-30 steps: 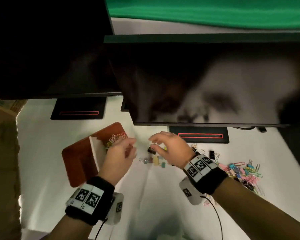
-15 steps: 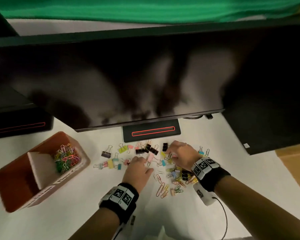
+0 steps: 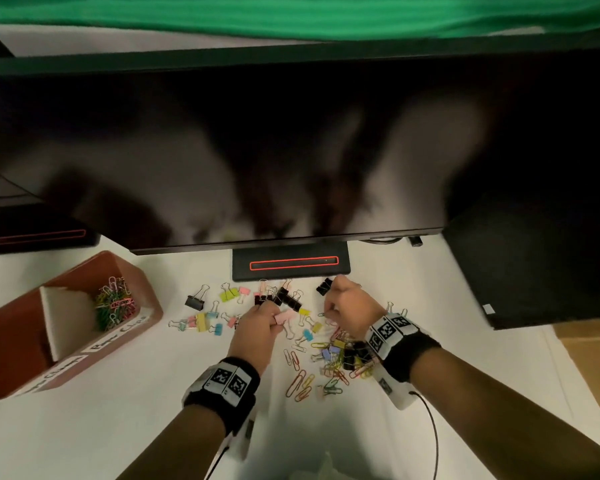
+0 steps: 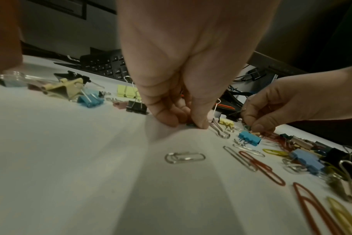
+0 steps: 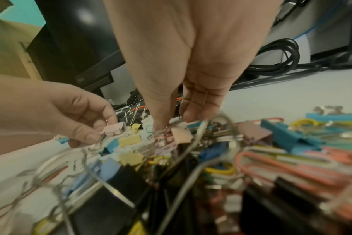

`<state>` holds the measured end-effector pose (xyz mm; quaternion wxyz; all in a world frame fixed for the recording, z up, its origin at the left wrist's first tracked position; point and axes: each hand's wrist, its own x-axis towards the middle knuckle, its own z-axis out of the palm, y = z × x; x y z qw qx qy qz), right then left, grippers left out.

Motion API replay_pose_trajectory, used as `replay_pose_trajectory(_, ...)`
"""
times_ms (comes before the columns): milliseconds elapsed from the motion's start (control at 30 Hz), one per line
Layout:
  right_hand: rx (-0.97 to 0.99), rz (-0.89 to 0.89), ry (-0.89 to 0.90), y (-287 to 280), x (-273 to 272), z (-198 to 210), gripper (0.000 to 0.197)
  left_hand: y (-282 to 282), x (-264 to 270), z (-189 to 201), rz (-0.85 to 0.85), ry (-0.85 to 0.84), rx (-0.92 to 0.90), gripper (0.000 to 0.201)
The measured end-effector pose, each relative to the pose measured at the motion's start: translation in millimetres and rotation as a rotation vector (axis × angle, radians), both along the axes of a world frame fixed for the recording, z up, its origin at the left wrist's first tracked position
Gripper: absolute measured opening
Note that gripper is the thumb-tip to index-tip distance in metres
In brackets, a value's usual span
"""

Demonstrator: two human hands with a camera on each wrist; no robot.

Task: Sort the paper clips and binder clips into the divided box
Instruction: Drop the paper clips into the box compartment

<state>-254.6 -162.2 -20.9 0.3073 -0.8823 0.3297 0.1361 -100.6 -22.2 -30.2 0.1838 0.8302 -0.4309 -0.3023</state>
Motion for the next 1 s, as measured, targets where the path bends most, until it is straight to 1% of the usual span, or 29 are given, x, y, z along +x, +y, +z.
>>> replay_pose_trajectory(67, -0.023, -0.011, -0.043, -1.4, -5.0, 1.8, 0.015, 4.6, 0.4, -0.1, 0.014, -0.006, -0.011, 0.01)
replay_pose_trajectory(167, -0.099, 0.008, -0.112, 0.2, -11.1, 7.8, 0.014, 11.9, 2.4, -0.2, 0.059, 0.012, -0.007, 0.011)
replay_pose_trajectory(233, -0.123, 0.062, -0.151, 4.5, -13.7, 12.6, 0.014, 14.2, 4.1, 0.6, 0.055, 0.005, 0.011, 0.011)
replay_pose_trajectory(300, -0.098, 0.128, -0.163, 12.0, -16.1, 16.0, 0.017, 15.3, 6.5, 0.7, 0.035, -0.003, 0.024, 0.014)
replay_pose_trajectory(400, -0.079, 0.186, -0.096, 23.5, -18.3, 16.4, 0.023, 18.4, 13.4, -0.2, 0.038, 0.033, 0.023, 0.025)
replay_pose_trajectory(500, -0.101, 0.161, 0.025, 26.2, -14.2, 14.8, 0.026, 24.8, 23.4, 2.7, 0.008, 0.02, 0.001, 0.013)
replay_pose_trajectory(533, -0.112, 0.154, 0.061, 26.3, -11.6, 14.0, 0.026, 28.4, 26.5, 4.9, -0.016, 0.017, -0.018, 0.007)
replay_pose_trajectory(633, -0.153, 0.164, 0.147, 27.7, -3.9, 13.0, 0.022, 43.6, 30.0, 9.6, -0.139, 0.029, -0.054, 0.012)
replay_pose_trajectory(733, -0.137, 0.141, 0.153, 28.5, 0.3, 13.8, 0.02, 58.8, 23.5, 8.8, -0.255, 0.073, -0.035, 0.005)
replay_pose_trajectory(800, -0.12, 0.14, 0.138, 28.6, 1.6, 15.7, 0.019, 65.0, 17.6, 3.9, -0.294, 0.078, -0.032, 0.004)
replay_pose_trajectory(900, -0.073, 0.153, 0.132, 29.2, 2.3, 18.1, 0.019, 65.2, 10.6, -1.5, -0.273, 0.059, -0.036, 0.005)
replay_pose_trajectory(1000, -0.022, 0.143, 0.155, 28.2, 4.4, 20.2, 0.02, 60.5, 8.4, -3.0, -0.189, 0.057, 0.006, 0.015)
